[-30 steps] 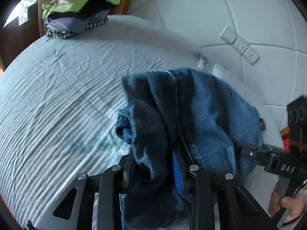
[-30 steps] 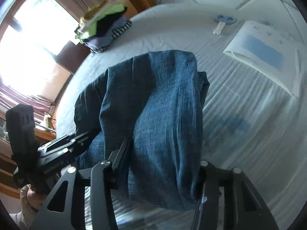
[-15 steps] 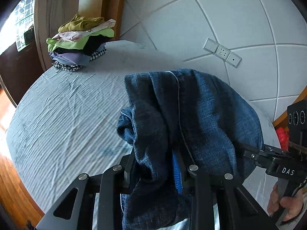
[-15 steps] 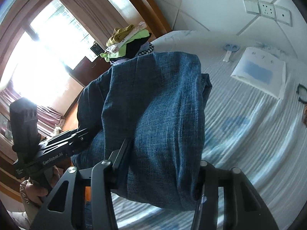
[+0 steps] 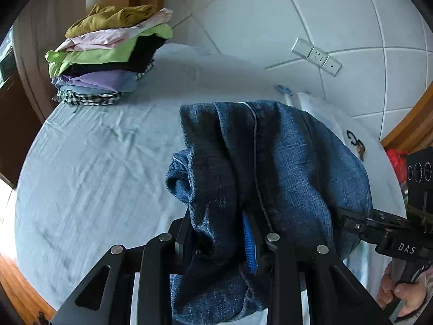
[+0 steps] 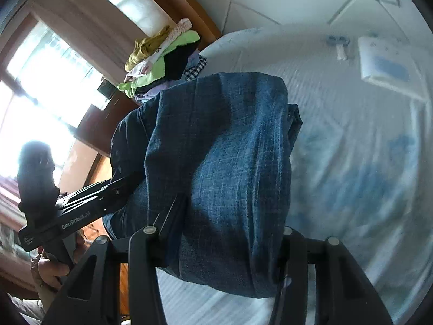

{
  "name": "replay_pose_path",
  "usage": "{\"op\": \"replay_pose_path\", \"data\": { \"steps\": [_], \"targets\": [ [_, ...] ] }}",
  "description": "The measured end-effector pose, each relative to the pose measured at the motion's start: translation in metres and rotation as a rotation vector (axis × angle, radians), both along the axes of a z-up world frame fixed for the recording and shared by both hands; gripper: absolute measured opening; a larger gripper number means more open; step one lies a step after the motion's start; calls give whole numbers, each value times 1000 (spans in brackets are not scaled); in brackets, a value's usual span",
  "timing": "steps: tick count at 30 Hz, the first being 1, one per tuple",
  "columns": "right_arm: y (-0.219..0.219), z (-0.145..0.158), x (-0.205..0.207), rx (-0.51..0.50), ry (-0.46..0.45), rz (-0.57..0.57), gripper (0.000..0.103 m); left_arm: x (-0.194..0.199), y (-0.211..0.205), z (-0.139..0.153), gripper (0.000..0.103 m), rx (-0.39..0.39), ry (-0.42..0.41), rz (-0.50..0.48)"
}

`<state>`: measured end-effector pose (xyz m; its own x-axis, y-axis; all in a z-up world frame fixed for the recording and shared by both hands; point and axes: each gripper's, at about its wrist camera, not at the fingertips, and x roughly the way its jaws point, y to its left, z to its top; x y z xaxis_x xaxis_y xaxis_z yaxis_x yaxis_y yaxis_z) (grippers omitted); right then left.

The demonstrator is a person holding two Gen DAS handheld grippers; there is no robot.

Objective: Fold clothes
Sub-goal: 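Lift the folded jeans with both grippers and carry them toward the clothes stack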

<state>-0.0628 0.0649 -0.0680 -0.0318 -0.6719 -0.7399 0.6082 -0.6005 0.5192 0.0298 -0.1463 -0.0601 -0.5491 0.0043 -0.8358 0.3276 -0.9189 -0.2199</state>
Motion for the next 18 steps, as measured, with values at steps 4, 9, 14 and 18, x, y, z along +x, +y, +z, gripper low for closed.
{"op": "replay_pose_path", "data": {
  "steps": [4,9,14,18],
  "targets": [
    [-36,-2,13,-3,-11,9,46,11,-38,5,31,-8,-11,7],
    [-85,-3,24,-31,-26,81,46,35,-77,14,31,-32,-10,75],
    [-132,11,32,-55,-18,110,46,42,-130,40,31,-33,31,88],
    [-178,38,27,-87,24,96,46,36,-176,70,31,-49,75,68]
  ]
}}
